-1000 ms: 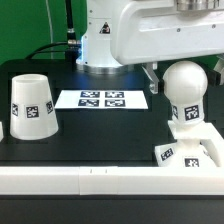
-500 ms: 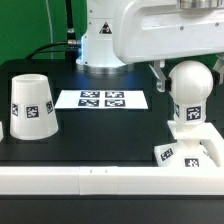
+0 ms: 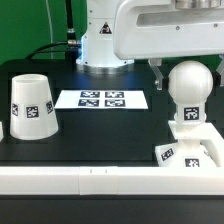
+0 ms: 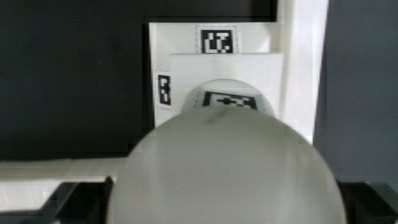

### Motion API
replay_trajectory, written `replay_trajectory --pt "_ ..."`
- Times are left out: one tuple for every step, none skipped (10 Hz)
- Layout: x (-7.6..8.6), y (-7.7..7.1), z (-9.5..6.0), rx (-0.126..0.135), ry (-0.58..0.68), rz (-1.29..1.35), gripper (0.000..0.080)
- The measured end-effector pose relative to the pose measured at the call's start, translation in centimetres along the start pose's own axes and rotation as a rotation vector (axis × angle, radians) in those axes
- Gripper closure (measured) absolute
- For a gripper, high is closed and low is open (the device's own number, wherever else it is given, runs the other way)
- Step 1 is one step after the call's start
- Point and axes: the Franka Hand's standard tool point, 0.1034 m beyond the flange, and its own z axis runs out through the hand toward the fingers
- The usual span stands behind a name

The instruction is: Assemble lamp

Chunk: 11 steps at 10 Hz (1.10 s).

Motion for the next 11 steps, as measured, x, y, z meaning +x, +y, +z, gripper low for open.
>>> replay_trajectory --pt "-0.09 -0.01 -0.01 -0.002 0.001 0.176 0.0222" --pt "-0.21 -0.07 -0.02 -0.006 0.002 0.28 0.0222" --pt "-0.26 0.06 0.06 -0.002 0.004 0.383 0.0222" --pt "-0.31 0.09 0.08 0.005 0.008 0.497 0.022" --pt "-0.39 0.09 0.07 0.008 0.009 0.618 0.022" --pt "-0.41 0.04 0.07 0.014 0.006 0.721 0.022" --pt "-0.45 -0.02 0.08 0.02 -0.001 0.836 0.022" --pt "-0.47 -0.22 0.09 0.025 -0.01 0.952 0.022" --pt "-0.5 -0.38 0.09 0.029 -0.014 1.017 0.022" --pt "-0.5 -0.5 0.08 0.038 -0.022 1.071 0.022" --pt "-0.5 -0.56 0.08 0.045 -0.028 1.095 0.022"
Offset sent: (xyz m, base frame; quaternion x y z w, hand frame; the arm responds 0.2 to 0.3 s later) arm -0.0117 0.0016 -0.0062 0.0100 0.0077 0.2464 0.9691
